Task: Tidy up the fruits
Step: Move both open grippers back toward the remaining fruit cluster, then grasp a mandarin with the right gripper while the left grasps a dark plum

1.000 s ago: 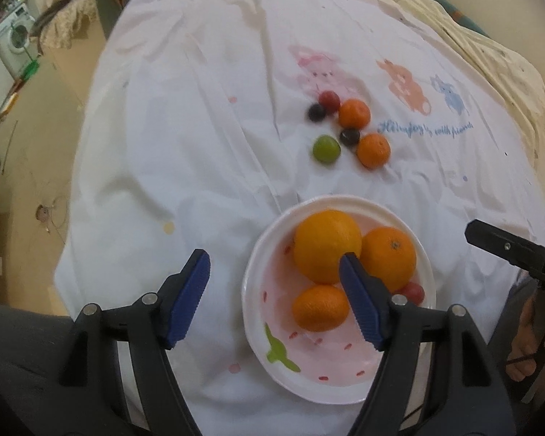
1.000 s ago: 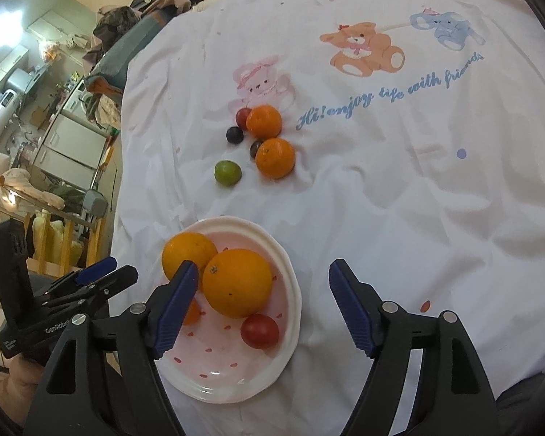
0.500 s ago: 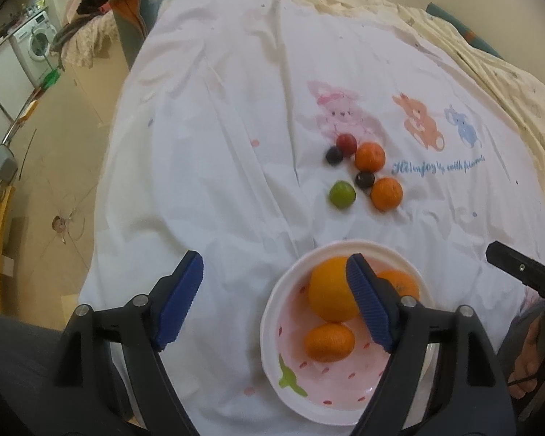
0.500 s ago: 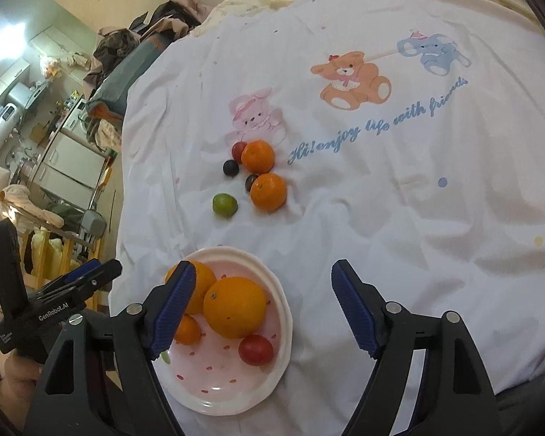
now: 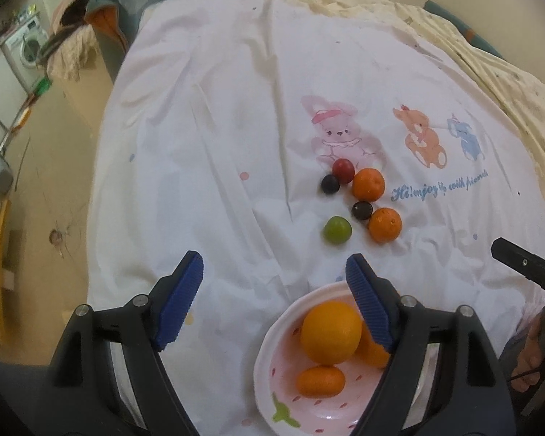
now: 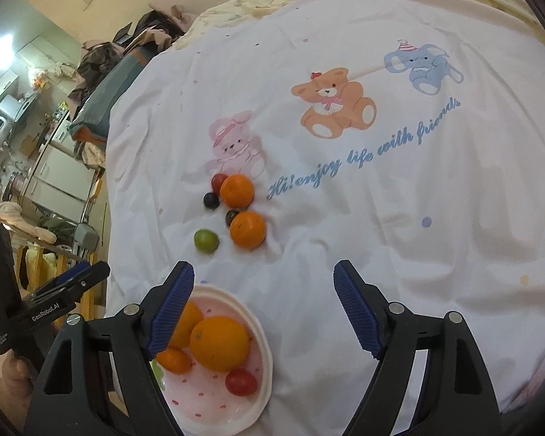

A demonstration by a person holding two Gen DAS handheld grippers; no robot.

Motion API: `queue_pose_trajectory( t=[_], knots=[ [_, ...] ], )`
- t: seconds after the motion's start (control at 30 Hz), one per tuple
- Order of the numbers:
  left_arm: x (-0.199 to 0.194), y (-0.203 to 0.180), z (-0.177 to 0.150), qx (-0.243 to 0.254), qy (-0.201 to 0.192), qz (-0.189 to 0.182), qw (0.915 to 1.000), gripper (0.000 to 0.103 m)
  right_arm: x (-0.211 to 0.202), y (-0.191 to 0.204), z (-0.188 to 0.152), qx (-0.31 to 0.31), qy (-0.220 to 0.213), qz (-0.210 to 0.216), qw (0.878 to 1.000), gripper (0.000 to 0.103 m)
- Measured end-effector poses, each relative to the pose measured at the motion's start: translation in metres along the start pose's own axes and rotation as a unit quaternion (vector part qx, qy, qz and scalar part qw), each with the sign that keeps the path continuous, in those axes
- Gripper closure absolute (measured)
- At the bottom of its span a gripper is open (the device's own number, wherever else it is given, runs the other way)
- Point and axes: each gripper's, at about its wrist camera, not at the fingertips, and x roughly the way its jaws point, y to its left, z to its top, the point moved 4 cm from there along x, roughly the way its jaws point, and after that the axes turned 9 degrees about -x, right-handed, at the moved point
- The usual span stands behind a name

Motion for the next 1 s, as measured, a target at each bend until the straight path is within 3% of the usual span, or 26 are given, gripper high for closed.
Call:
queue_pose_trajectory(
  t=[0.37,0.63,1.0],
  knots=[
    [0.02,-0.009,0.035,-0.002,-0.006,0.011,0.9999,0.025,0.057,-0.021,0.032,0.037,0.054,0.046,0.997,0.021],
    [0.05,-0.001,0.034,-0.021,0.013,0.019,0.9995,0.025,0.115,0.011,0.03,-0.047,0.114,0.05,0.991,0.028],
    [0.058,0.004,0.035,-0.035,0.02,0.02,0.999,0.025,0.155,0.04,0.025,-0.146,0.143,0.008,0.979,0.034]
  ],
)
